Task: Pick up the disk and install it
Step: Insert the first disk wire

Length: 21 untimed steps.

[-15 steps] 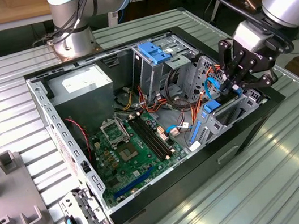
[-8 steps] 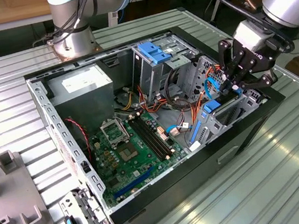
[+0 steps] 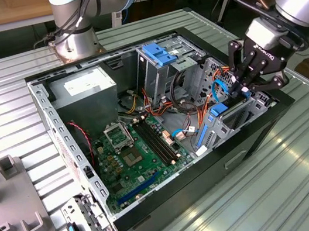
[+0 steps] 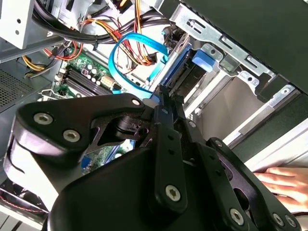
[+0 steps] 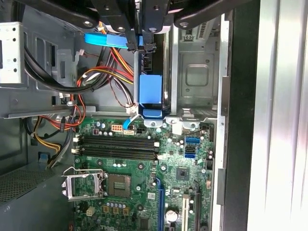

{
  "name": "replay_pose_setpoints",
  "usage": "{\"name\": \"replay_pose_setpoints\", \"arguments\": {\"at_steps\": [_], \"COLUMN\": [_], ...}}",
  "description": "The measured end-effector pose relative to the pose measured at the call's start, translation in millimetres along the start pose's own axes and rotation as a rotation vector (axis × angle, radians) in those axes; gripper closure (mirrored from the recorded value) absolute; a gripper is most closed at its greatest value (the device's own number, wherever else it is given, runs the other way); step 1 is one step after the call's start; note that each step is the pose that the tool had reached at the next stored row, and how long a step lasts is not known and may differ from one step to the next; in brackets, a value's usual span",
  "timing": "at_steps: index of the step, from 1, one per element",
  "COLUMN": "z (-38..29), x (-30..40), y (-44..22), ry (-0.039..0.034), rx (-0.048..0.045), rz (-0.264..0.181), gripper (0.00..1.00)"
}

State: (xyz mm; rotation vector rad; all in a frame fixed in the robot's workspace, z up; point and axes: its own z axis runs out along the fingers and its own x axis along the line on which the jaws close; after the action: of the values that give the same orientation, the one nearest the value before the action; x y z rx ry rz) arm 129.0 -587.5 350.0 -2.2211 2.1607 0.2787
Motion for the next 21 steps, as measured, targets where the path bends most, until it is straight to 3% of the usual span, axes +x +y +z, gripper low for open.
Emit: {"name": "replay_pose_setpoints", "arguments": {"at_steps": [5, 21], "z": [2.0, 5.6], "x": [0.5, 1.0], "y": [-0.2, -1.1], "ry": [0.0057, 0.0068], "rx": [-0.0012, -0.0012], "rz": [0.001, 0.002], "gripper": [0.84, 0.84]}}
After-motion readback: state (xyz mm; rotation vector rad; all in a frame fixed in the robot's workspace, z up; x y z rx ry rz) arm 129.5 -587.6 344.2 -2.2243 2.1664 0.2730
